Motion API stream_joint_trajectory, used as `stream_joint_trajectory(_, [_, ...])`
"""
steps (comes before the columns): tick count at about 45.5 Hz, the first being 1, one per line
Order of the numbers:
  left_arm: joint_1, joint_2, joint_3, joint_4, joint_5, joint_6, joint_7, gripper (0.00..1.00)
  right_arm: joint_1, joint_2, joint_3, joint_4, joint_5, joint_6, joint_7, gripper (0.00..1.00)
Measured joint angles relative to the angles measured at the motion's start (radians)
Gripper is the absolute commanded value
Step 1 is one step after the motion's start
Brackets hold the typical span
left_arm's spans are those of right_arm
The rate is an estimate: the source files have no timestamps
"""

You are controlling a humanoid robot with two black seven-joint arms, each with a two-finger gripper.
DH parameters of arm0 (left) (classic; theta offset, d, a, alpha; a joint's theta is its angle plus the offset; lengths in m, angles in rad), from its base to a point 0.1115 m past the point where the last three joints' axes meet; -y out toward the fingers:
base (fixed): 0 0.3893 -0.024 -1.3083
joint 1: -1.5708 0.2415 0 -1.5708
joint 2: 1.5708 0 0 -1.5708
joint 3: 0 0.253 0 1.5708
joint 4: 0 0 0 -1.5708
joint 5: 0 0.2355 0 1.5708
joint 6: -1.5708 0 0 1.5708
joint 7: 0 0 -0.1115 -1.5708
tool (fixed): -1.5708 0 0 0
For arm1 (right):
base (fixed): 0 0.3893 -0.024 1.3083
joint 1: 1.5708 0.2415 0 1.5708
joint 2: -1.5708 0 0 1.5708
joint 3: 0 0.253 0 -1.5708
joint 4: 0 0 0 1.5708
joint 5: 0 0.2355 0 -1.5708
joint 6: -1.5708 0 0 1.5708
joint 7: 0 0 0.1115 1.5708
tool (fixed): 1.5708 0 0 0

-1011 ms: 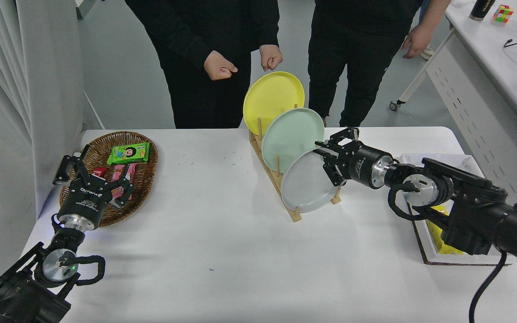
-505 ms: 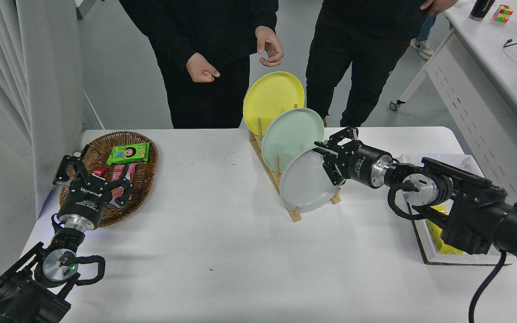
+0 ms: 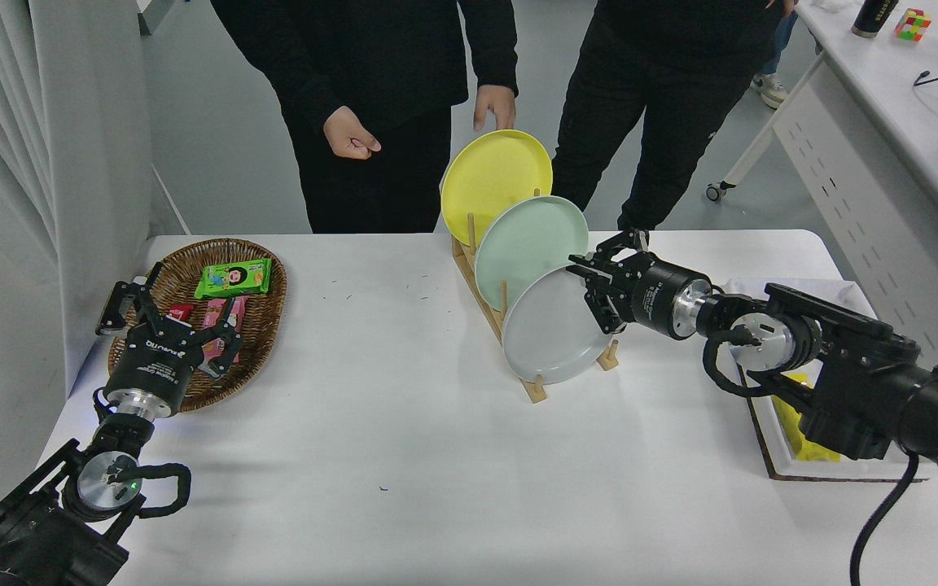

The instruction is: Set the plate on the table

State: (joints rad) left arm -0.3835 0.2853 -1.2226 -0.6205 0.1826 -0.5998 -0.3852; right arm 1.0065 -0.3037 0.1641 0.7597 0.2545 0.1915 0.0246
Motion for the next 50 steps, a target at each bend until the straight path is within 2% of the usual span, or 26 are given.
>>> stream_joint_trajectory(13, [0.000, 0.000, 0.000, 0.000, 0.000, 0.000, 0.000, 0.98, 0.014, -0.004, 0.000, 0.002, 0.002, 0.005, 0.000, 0.08])
stream_joint_trajectory(26, [0.000, 0.000, 0.000, 0.000, 0.000, 0.000, 0.001, 0.98, 0.026, -0.009, 0.001, 0.004, 0.004, 0.010, -0.001, 0.00])
stream_joint_trajectory(50, [0.000, 0.000, 0.000, 0.000, 0.000, 0.000, 0.001, 0.98, 0.045, -0.031, 0.000, 0.037, 0.014, 0.017, -0.002, 0.00])
